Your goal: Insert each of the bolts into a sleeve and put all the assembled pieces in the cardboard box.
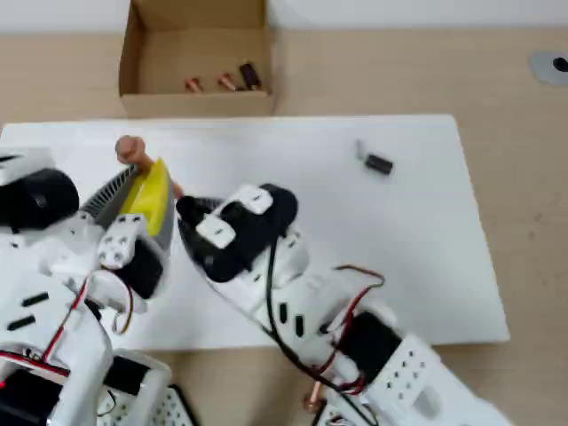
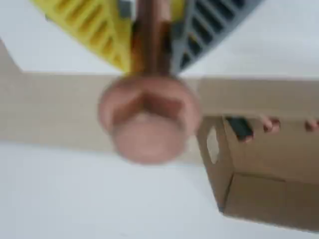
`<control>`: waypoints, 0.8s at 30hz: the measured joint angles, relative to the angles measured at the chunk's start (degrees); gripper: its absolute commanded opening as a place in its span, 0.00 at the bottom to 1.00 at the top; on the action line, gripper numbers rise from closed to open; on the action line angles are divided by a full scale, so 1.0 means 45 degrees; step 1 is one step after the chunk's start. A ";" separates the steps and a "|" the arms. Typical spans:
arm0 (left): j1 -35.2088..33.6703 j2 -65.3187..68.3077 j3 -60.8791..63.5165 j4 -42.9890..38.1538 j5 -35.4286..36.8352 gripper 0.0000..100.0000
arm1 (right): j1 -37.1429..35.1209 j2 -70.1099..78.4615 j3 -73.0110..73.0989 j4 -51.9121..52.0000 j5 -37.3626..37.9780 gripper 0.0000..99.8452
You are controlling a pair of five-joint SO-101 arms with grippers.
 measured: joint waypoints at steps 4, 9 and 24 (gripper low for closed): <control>0.0000 -0.0606 0.0020 0.0039 0.0000 0.01 | 0.0000 0.0000 0.0000 0.0000 -0.0020 0.01; 0.0059 -0.0625 0.0156 0.0078 0.0000 0.01 | 0.0000 0.0000 0.0000 0.0000 -0.0020 0.01; 0.1231 -0.0684 0.0156 0.0078 0.0000 0.01 | 0.0000 0.0000 0.0000 0.0000 -0.0020 0.01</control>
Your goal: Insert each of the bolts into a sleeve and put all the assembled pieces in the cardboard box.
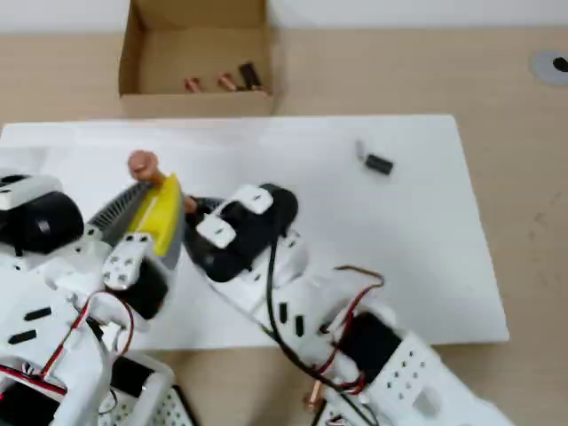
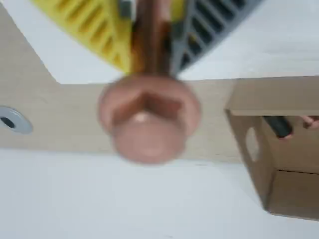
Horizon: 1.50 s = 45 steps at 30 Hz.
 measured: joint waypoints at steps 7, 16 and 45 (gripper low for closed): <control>0.0098 0.0000 0.0000 0.0000 -0.0293 0.01 | 0.0000 0.0000 0.0000 0.0000 0.0000 0.01; -0.0488 0.0000 0.0000 0.0000 -0.1543 0.01 | 0.0000 0.0000 0.0000 0.0000 0.0000 0.01; 0.0410 0.0078 0.1211 -0.0078 -0.1758 0.01 | 0.0020 -0.0137 0.0000 0.0000 0.0000 0.01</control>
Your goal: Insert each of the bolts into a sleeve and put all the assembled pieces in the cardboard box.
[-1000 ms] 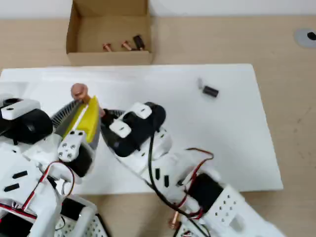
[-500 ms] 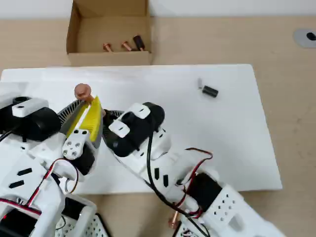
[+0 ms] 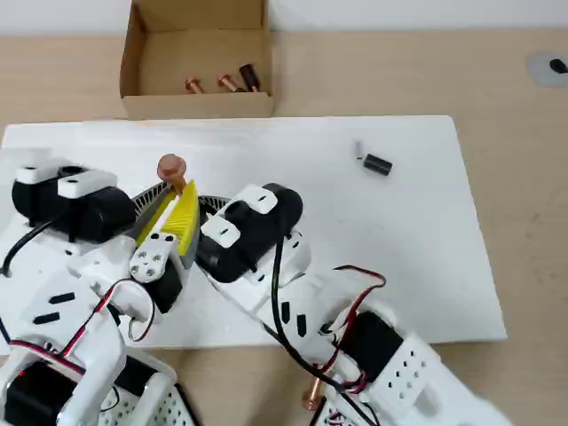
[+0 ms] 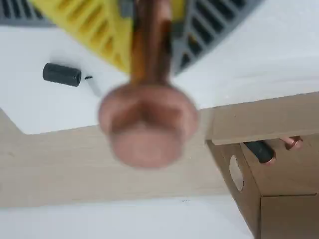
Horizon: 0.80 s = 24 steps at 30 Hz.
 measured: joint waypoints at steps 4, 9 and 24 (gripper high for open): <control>0.0254 -0.0059 0.0137 0.0488 -0.0977 0.04 | 0.0000 0.0000 0.0039 0.0000 -0.0020 0.01; 0.0352 -0.0098 0.0137 0.1348 -0.1485 0.08 | -0.0020 0.0020 0.0078 0.0000 0.0000 0.01; -0.1739 0.1035 -0.1387 0.4571 -0.2520 0.13 | -0.0176 0.0117 0.0117 0.0606 0.0000 0.01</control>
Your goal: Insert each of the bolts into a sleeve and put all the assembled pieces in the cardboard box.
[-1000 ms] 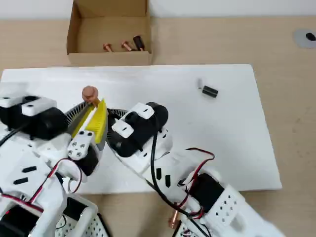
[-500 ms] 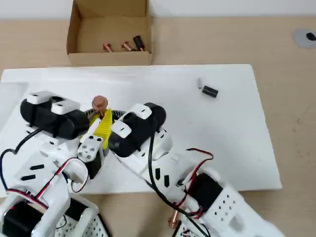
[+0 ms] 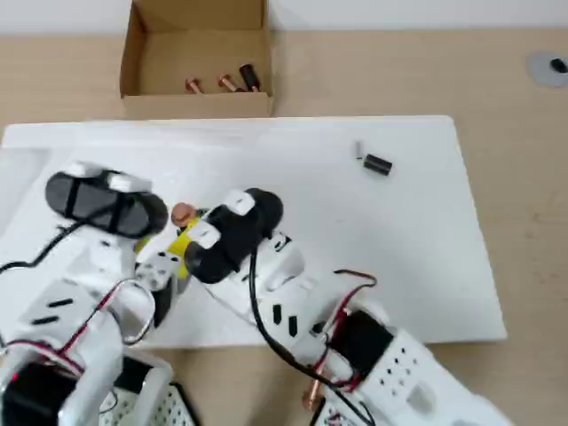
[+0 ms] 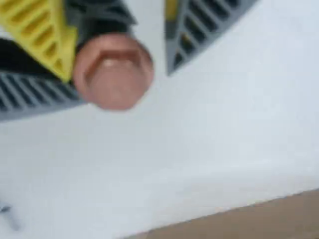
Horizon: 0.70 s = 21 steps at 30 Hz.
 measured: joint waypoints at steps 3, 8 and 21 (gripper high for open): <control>-0.0586 0.0684 -0.1114 0.1211 -0.0293 0.13 | 0.0098 -0.0059 -0.0020 0.0000 0.0000 0.01; -0.0899 0.2012 -0.3302 0.3048 -0.0352 0.13 | 0.1172 0.0684 -0.0371 -0.0274 -0.0117 0.01; -0.0879 0.4142 -0.6408 0.4474 0.0449 0.13 | 0.4825 1.0882 -0.9006 -0.0313 -0.1621 0.01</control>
